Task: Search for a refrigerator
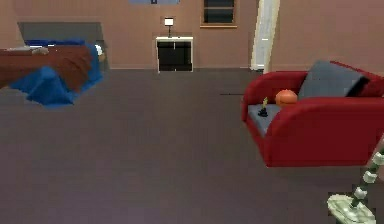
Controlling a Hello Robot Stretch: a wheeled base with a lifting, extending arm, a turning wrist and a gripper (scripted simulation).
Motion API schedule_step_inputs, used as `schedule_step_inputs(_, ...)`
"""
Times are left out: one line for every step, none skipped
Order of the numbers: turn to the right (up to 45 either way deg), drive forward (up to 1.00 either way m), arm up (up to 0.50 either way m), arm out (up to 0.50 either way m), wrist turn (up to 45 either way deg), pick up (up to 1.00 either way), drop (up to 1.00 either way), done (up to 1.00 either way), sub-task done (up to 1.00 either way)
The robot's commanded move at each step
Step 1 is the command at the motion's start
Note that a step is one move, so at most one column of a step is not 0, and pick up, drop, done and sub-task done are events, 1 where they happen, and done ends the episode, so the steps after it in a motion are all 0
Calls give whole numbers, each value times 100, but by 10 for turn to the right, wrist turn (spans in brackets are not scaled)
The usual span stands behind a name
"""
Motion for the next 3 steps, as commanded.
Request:
schedule_step_inputs(0,100,0,0,0,0,0,0,0)
schedule_step_inputs(0,100,0,0,0,0,0,0,0)
schedule_step_inputs(0,100,0,0,0,0,0,0,0)
